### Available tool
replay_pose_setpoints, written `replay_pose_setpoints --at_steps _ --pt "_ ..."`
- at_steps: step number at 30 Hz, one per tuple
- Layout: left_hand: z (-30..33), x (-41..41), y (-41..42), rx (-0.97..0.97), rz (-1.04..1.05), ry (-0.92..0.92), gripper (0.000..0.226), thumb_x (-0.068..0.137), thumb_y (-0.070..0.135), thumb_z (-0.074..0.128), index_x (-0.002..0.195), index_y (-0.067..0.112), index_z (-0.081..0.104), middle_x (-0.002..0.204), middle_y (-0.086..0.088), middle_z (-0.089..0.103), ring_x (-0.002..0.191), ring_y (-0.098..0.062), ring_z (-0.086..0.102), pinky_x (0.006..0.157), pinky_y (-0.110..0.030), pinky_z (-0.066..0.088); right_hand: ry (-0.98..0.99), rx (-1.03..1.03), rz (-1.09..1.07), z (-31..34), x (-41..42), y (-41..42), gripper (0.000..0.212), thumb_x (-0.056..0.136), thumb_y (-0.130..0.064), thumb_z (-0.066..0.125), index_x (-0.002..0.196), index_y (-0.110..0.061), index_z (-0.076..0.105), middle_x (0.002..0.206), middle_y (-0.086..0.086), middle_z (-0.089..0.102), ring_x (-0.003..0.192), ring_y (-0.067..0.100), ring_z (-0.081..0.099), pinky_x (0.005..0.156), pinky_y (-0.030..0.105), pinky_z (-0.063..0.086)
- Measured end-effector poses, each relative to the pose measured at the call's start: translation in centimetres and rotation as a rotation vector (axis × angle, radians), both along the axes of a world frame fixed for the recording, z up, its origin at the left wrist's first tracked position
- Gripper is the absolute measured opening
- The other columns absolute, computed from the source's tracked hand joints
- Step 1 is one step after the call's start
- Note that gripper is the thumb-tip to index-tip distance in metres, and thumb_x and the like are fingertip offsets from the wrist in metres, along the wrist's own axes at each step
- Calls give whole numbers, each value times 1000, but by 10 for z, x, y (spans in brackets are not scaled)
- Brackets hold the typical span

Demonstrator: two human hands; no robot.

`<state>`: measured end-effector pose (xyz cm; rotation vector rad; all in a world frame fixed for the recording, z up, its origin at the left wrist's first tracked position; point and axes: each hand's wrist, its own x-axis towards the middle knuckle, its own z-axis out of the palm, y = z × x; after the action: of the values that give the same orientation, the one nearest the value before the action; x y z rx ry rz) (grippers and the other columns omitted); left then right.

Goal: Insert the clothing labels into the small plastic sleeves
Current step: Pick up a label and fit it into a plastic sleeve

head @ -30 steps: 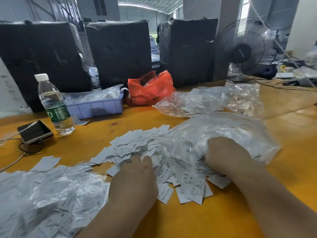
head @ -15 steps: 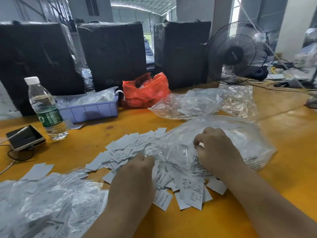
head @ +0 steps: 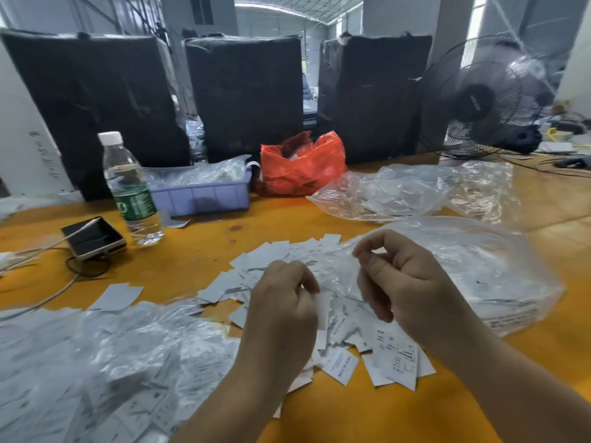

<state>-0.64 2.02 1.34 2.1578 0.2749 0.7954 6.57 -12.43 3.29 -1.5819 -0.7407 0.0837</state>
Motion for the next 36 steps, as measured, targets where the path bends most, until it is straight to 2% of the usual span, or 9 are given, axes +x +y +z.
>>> replay_pose_setpoints --at_steps 3,5,9,12,16,23,29,32,36 --pt "15 -10 12 -282 -8 -32 35 82 -5 38 66 20 57 44 10 46 40 -5 40 38 -17 28 214 -10 108 11 -8 13 11 99 -6 50 94 -8 59 50 4 50 41 16 40 41 26 34" --pt "22 -21 24 -281 -30 -32 34 82 -5 38 69 20 58 40 9 41 38 -5 33 37 -19 27 363 -45 206 20 -15 28 11 97 -5 53 89 -8 61 50 3 47 41 14 41 41 24 36" --pt "21 -45 44 -289 -22 -17 29 86 -3 43 83 21 59 53 4 42 50 -14 36 46 -29 33 456 -111 424 28 -30 63 13 95 -5 56 85 -9 62 59 4 56 48 14 50 45 25 40" --pt "12 -64 55 -261 63 -62 30 86 1 51 83 30 59 65 7 51 52 -6 42 46 -16 36 491 -76 467 18 -38 78 10 92 -7 61 84 -10 64 73 5 63 60 14 58 50 27 47" --pt "5 -80 58 -81 158 -89 33 88 3 56 85 35 59 84 11 60 76 1 56 59 -7 41 543 8 552 -2 -43 76 6 87 -10 66 81 -10 65 76 7 67 66 17 62 55 31 51" --pt "9 -85 56 199 189 -201 40 81 -8 63 91 31 60 91 20 55 91 4 57 67 -5 44 406 11 499 -9 -44 64 15 78 -6 71 80 -20 65 70 14 65 50 23 56 45 30 46" --pt "10 -87 55 299 223 -299 38 78 -11 68 88 24 61 89 14 58 88 3 58 65 -6 47 336 -58 479 -10 -49 63 27 78 11 47 67 -8 63 62 9 62 51 25 58 44 31 47" --pt "12 -87 53 309 218 -335 37 76 -12 69 87 22 61 90 12 59 85 0 59 65 -6 47 323 -90 498 -7 -52 63 20 69 -4 49 70 -4 69 65 8 63 56 22 59 48 33 50" --pt "10 -86 54 261 226 -361 37 77 -11 70 87 23 62 87 11 60 83 -2 61 66 -5 47 201 -145 388 -12 -54 64 10 72 -27 69 77 -18 70 71 1 65 60 18 63 55 31 54"
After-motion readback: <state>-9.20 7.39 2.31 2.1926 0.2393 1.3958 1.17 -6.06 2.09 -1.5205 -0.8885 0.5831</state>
